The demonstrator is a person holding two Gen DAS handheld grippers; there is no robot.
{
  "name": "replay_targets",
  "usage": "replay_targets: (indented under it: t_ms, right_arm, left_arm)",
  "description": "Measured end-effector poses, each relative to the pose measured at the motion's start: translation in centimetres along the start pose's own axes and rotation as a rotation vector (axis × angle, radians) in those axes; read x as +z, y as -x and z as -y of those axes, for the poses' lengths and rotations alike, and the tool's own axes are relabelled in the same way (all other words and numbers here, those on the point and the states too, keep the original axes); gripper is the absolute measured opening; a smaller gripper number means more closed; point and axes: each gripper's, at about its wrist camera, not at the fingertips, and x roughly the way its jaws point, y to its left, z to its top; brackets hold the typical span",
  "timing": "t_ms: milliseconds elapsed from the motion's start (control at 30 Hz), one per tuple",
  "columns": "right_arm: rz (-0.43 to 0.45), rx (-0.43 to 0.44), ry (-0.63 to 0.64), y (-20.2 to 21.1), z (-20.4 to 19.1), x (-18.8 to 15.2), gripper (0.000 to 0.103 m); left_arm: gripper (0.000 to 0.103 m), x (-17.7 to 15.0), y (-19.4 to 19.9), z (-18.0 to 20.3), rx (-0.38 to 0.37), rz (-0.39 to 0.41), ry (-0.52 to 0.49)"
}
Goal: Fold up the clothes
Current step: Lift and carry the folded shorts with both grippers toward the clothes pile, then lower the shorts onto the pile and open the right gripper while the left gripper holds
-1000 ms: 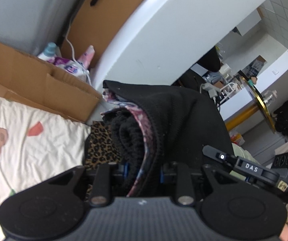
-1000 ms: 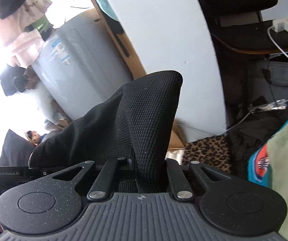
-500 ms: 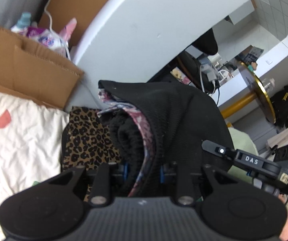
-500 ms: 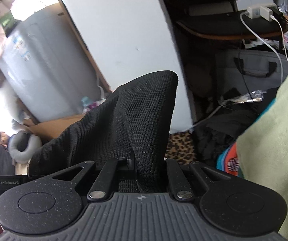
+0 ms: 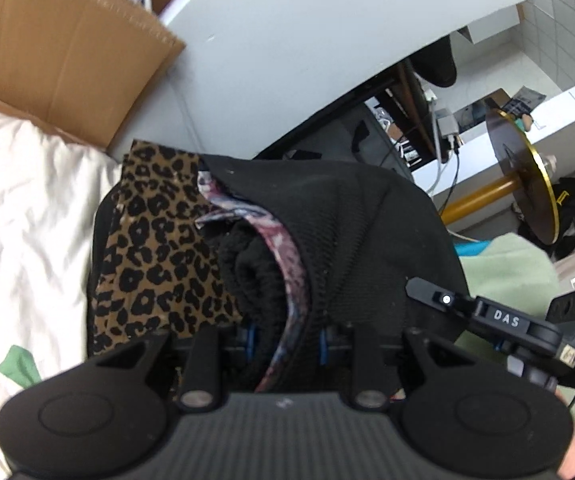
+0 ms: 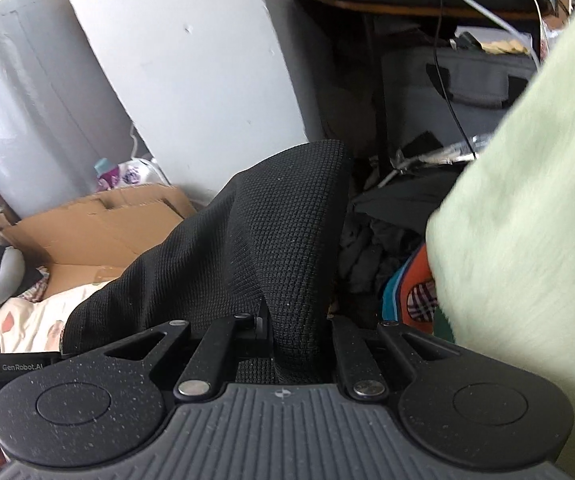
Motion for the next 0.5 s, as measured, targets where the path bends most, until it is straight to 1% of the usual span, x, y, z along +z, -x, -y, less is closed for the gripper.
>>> replay_targets:
  t_ms: [100, 233, 367, 500]
  right_arm:
    - [-0.011, 0.007, -0.014, -1.8, 0.7, -1.0, 0.008]
    - [-0.015, 0.02, -0.021, -4.3, 1.4, -2.0, 0.008]
    - [-0.02, 0.035, -0.033, -7.0, 2.2, -2.5, 0.008]
    - [-0.003, 0.04, -0.021, -9.2, 2.5, -2.7, 0.009]
  left_arm:
    - [0.029, -0.2, -1.2, -1.7, -0.001, -0.009, 0.012]
    - [0.029, -0.1, -3.0, -4.0, -0.014, -0.014, 0.002]
    - [0.029, 0.5, -4.6, -6.4, -0.013, -0.025, -0.012]
    - [0.029, 1.2, -5.7, -7.7, -0.012, -0.021, -0.039]
